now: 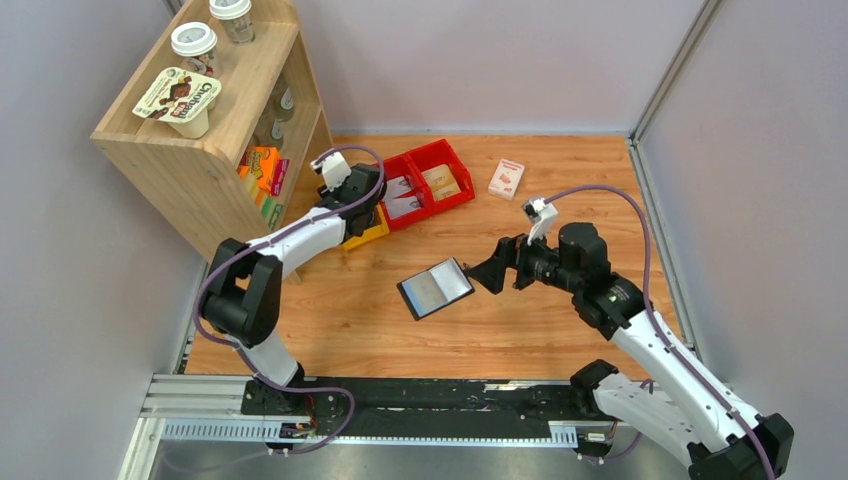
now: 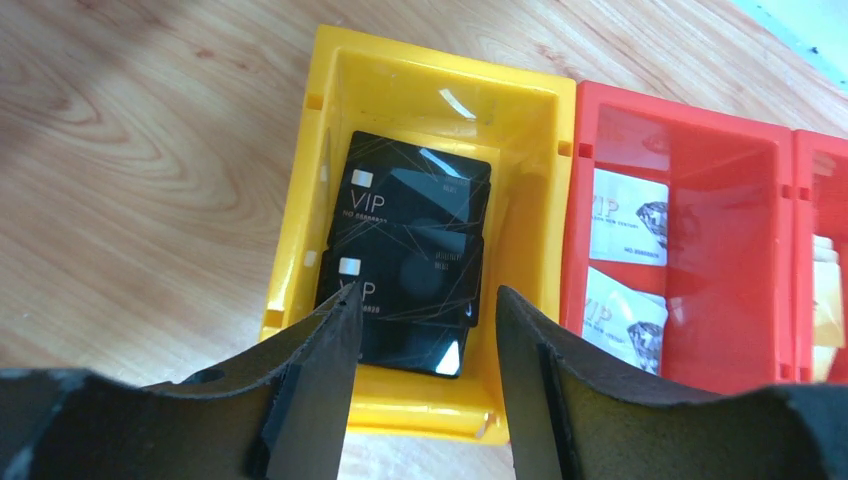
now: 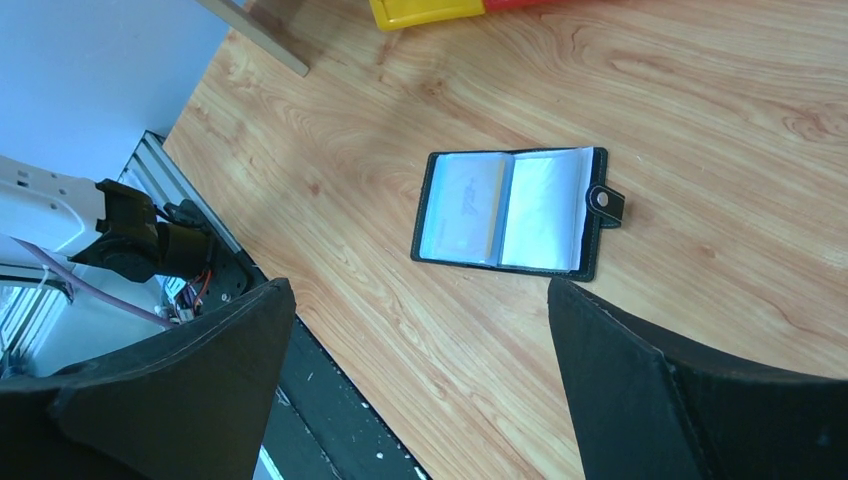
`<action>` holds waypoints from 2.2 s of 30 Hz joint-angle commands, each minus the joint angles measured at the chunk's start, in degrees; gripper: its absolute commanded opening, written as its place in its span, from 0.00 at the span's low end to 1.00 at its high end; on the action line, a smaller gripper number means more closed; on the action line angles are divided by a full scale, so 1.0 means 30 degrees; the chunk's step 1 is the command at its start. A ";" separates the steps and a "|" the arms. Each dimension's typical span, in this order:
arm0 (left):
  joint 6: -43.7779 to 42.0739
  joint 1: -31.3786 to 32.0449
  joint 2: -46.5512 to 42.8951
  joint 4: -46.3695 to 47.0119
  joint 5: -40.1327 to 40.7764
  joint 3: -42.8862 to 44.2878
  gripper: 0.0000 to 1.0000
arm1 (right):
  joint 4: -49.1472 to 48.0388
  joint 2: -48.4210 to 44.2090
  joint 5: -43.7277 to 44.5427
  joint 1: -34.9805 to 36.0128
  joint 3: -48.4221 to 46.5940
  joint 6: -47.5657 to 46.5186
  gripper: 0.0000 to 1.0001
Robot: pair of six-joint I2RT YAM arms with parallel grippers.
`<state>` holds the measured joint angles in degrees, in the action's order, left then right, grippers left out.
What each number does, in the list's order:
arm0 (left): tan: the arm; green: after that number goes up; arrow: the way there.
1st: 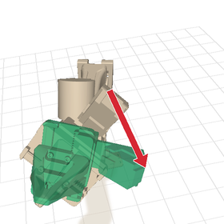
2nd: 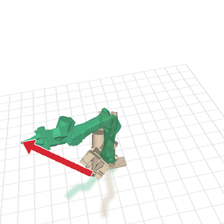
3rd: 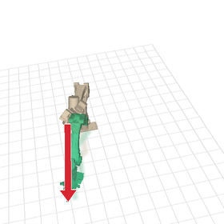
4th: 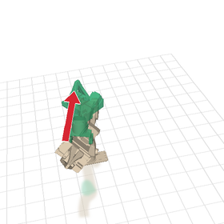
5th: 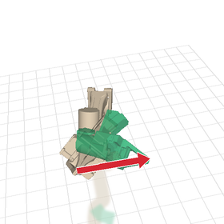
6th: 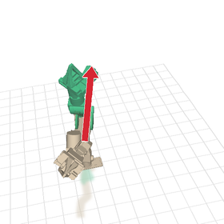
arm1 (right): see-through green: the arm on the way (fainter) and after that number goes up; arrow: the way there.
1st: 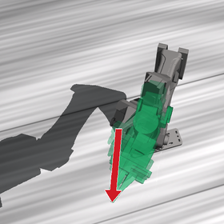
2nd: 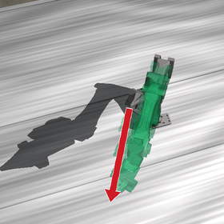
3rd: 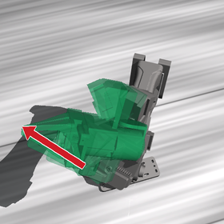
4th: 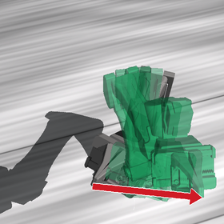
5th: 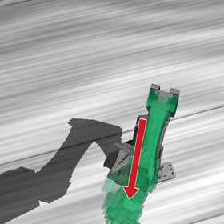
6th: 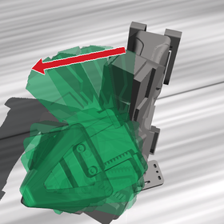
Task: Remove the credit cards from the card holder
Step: Place the credit card in the storage box, then remove the credit card from the card holder.
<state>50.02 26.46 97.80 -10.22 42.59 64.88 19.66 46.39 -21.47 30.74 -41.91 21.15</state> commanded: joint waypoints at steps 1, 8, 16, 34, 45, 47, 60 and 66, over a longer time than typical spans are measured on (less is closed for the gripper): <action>-0.0090 -0.0031 -0.2332 -0.1981 -0.0980 0.0404 0.61 | 0.0214 0.0618 0.0332 0.0124 -0.0267 -0.0281 1.00; -0.2170 0.0468 -0.4647 -0.2920 -0.5892 0.0112 0.66 | -0.0488 0.2403 0.0506 0.0327 -0.0297 -0.0515 0.98; -0.5479 0.0468 -0.7899 -0.5234 -1.1700 -0.0912 0.68 | 0.0360 0.6678 0.3961 0.3810 -0.2520 -0.2154 0.94; -0.6655 0.0468 -1.3410 -0.4768 -1.6509 -0.6626 0.68 | 0.1765 1.6378 0.8241 0.8003 -0.7766 -0.4060 0.79; -0.6186 0.0468 -1.2972 -0.4241 -1.7125 -0.7096 0.68 | 0.3464 1.9046 0.9501 0.8415 -0.9026 -0.4031 0.75; -0.6039 0.0439 -1.2796 -0.4124 -1.7359 -0.7067 0.68 | 0.3787 1.9369 0.9765 0.8386 -0.9203 -0.4002 0.74; -0.5424 0.0555 -1.2151 -0.3363 -1.8385 -0.6979 0.68 | 0.2297 1.8640 0.4906 0.6045 -0.7565 -0.3769 0.64; -0.5160 0.1170 -1.1157 -0.3040 -1.8620 -0.6629 0.68 | 0.0627 1.7234 0.2561 0.4111 -0.5955 -0.2715 0.64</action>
<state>33.43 28.73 62.76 -21.67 -11.90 43.53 25.61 101.86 -7.88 46.41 -62.92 10.70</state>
